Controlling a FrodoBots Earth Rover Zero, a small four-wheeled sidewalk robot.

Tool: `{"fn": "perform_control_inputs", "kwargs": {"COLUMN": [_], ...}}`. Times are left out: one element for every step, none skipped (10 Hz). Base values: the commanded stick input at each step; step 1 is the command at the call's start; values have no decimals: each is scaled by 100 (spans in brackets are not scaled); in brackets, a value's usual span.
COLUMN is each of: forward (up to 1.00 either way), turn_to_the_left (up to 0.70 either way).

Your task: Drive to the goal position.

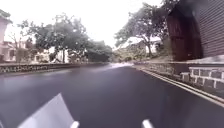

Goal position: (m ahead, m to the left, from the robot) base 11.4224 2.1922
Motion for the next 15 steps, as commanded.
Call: {"fn": "perform_control_inputs", "kwargs": {"forward": [70, 70, 70, 70, 70, 70, 70, 70, 70, 70, 70, 70, 70, 70, 70], "turn_to_the_left": [0, 0, 0, 0, 0, 0, 0, 0, 0, 0, 0, 0, 0, 0, 0]}}
